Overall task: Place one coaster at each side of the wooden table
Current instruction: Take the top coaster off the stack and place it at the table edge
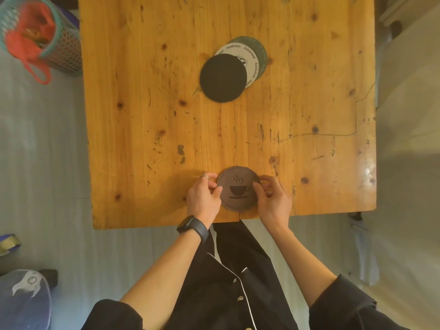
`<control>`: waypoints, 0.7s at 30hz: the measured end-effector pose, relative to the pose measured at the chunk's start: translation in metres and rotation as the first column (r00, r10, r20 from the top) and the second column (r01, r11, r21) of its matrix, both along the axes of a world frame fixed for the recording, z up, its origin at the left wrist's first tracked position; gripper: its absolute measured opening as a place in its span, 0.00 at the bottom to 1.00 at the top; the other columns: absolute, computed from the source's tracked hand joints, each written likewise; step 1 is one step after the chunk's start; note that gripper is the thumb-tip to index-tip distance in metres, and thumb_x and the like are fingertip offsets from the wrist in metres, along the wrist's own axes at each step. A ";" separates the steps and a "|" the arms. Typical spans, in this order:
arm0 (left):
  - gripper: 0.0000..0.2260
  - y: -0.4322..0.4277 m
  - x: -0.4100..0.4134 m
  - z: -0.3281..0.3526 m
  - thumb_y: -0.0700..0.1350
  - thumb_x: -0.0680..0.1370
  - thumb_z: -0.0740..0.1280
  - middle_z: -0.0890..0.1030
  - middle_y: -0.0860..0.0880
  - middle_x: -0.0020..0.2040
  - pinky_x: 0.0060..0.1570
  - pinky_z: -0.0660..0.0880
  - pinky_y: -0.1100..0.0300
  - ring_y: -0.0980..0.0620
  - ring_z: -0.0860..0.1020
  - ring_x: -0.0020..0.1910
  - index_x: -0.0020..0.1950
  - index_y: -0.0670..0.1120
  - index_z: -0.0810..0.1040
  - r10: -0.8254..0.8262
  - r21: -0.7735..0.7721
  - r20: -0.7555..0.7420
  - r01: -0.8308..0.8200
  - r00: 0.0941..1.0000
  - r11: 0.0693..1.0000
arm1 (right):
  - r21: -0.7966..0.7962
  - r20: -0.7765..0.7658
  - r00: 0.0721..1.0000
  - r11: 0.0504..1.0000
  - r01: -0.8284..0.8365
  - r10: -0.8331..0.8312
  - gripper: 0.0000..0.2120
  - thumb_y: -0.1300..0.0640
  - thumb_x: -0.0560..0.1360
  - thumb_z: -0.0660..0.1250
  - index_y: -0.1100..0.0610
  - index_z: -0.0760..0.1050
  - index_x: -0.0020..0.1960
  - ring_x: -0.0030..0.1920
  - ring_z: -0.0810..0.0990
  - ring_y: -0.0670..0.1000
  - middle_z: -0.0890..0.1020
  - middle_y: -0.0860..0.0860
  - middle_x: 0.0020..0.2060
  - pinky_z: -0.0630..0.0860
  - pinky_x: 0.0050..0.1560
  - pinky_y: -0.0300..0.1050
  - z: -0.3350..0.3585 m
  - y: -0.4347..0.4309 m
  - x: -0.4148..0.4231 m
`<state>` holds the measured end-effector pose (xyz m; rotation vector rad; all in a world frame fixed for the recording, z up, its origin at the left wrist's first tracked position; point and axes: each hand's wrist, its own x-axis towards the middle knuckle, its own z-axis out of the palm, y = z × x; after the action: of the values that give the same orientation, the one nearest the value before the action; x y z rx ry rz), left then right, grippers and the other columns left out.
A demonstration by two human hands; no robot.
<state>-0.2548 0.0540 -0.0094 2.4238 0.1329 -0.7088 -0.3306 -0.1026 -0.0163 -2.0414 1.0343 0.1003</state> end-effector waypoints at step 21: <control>0.28 -0.015 0.174 -0.019 0.56 0.78 0.60 0.60 0.45 0.78 0.72 0.61 0.43 0.43 0.60 0.76 0.76 0.49 0.63 -0.432 0.355 0.299 0.321 0.851 0.878 | -0.008 -0.060 0.970 0.972 -0.237 0.236 0.23 0.43 0.77 0.65 0.49 0.70 0.69 0.61 0.76 0.53 0.77 0.49 0.62 0.78 0.55 0.52 0.033 -0.032 0.175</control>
<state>-0.0804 0.0392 -0.0288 2.8639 -0.4431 -0.3961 -0.1553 -0.1341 0.0164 -2.1802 0.8246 0.2790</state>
